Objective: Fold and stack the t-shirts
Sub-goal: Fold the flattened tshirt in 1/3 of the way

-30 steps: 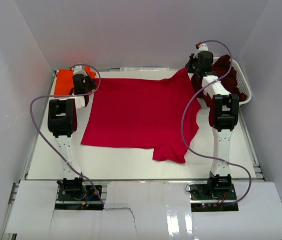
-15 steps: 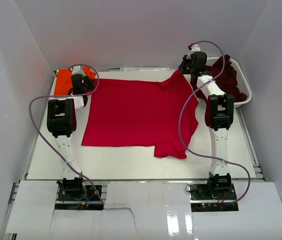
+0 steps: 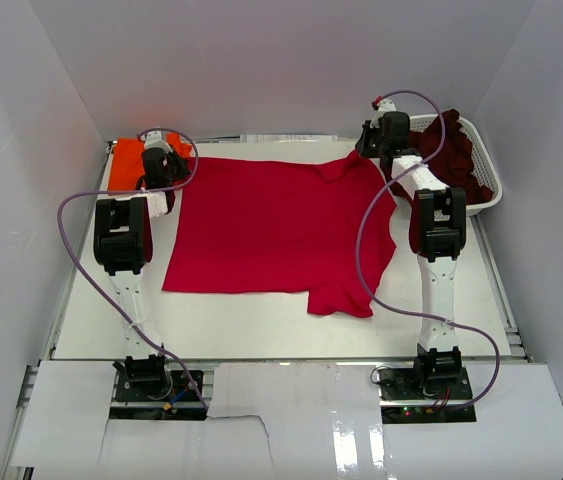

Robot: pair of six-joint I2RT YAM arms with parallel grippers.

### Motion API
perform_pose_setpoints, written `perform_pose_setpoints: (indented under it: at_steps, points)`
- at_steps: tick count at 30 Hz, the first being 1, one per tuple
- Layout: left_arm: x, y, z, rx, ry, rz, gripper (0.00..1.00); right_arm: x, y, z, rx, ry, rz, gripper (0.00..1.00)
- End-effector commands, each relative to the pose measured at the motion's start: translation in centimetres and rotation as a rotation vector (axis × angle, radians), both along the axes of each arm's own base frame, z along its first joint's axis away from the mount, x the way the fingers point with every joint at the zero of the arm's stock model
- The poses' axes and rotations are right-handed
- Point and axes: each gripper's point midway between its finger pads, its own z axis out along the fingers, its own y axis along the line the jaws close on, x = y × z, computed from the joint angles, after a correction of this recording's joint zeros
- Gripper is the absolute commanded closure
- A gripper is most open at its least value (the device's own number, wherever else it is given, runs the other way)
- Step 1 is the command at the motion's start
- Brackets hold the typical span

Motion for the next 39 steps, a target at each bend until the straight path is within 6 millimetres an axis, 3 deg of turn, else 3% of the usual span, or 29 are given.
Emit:
perform_pose_setpoints:
  at_steps: [1, 3, 7, 21, 39]
  points:
    - [0.7, -0.6, 3.6, 0.003, -0.080, -0.027, 1.00, -0.8, 0.5, 6.1, -0.006, -0.097, 0.031, 0.92]
    - [0.4, -0.5, 3.9, 0.001, -0.082, -0.023, 1.00, -1.3, 0.5, 5.8, -0.009, -0.087, 0.035, 0.92]
    - [0.2, -0.6, 4.2, 0.013, -0.086, -0.026, 1.00, -2.2, 0.4, 7.1, -0.015, -0.100, 0.039, 0.92]
    - [-1.3, -0.1, 3.6, 0.010, -0.050, 0.008, 1.00, -5.0, 0.0, 9.3, -0.016, -0.090, 0.041, 0.92]
    - [-1.4, -1.0, 7.5, 0.034, -0.076, -0.035, 1.00, -8.5, -0.6, 9.9, -0.018, -0.068, 0.031, 0.92]
